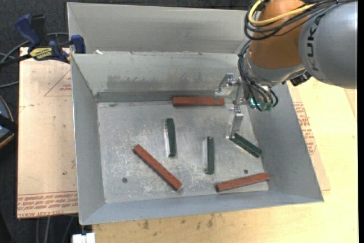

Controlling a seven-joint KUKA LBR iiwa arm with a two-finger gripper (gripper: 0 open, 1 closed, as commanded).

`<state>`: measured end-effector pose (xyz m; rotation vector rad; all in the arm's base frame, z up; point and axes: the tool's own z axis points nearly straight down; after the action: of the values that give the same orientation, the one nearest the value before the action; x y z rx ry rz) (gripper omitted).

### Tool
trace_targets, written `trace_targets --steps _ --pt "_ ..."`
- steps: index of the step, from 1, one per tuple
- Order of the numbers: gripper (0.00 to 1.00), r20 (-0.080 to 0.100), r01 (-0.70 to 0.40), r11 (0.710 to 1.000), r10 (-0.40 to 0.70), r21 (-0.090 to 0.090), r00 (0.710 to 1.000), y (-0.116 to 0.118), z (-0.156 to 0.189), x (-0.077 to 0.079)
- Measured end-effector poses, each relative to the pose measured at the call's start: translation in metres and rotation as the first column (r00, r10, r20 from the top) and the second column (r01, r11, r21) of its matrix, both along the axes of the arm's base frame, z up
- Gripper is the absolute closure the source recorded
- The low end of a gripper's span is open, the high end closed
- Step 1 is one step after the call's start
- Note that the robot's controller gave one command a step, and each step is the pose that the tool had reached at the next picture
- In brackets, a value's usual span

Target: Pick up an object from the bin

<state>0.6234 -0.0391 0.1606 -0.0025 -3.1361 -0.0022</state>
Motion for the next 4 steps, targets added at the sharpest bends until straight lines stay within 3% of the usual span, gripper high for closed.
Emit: trace_targets --steps 1,2,3,4 --pt "0.00 0.007 -0.001 1.000 0.001 -0.001 1.000 0.000 0.004 0.002" --pt "0.00 0.011 0.080 0.997 -0.080 0.000 0.997 -0.046 -0.069 -0.031" --pt "0.00 0.006 0.092 0.996 -0.092 0.001 0.996 -0.069 -0.070 -0.028" --pt "0.00 0.007 0.228 0.974 -0.228 0.000 0.974 -0.085 -0.061 -0.064"
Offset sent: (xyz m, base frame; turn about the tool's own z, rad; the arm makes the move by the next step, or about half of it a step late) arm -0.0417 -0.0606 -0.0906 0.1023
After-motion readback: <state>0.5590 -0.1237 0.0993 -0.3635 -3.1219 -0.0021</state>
